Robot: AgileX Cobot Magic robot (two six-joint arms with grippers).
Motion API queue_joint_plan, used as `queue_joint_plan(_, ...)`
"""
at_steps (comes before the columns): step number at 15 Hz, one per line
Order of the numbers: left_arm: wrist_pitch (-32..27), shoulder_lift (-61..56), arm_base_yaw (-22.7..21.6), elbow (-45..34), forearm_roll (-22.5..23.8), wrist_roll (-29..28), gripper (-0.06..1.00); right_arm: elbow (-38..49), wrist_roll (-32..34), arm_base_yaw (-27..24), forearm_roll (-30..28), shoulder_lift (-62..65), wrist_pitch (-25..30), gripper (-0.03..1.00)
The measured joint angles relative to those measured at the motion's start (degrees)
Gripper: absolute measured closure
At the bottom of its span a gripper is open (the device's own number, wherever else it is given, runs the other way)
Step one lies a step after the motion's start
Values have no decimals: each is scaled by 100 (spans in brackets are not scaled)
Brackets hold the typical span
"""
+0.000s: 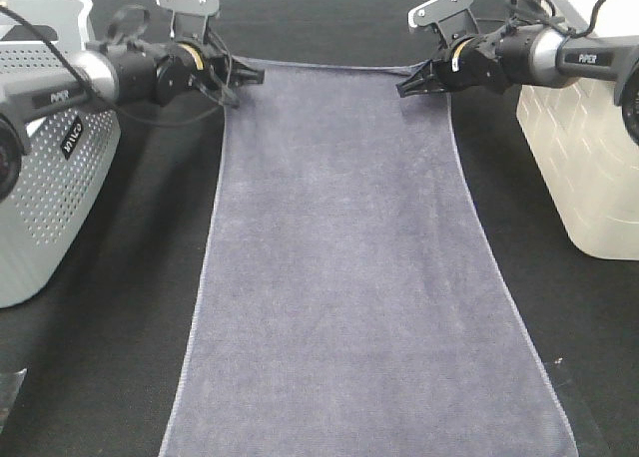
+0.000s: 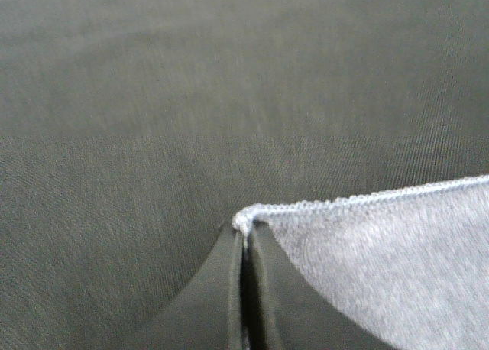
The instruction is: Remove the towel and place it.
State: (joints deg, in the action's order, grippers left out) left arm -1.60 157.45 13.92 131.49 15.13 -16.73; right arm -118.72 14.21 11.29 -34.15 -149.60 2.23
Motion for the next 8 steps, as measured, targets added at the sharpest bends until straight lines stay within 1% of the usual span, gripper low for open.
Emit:
queue_joint_plan(1,-69,40,0,0,-6,0,94,0,0,0,-6,-29,0,93)
queue_joint_plan(2,-189,57,0,0,-74,0,94,0,0,0,-6,-40,0,78)
queue_joint_plan(3,-189,57,-6,0,-155,0,86,0,6,0,6,-40,0,63)
queue_joint_plan(4,-189,57,-6,0,-178,0,76,0,6,0,97,-40,0,50)
queue_joint_plan(5,-189,57,-6,6,-189,0,64,0,17,0,155,-40,6,41)
queue_joint_plan(6,-160,57,-6,6,-212,0,49,0,52,0,201,-40,17,36)
queue_joint_plan(7,-143,57,-6,6,-275,0,38,0,52,0,229,-40,34,34)
queue_joint_plan(8,-143,57,-6,6,-384,0,31,0,69,0,229,-40,92,32)
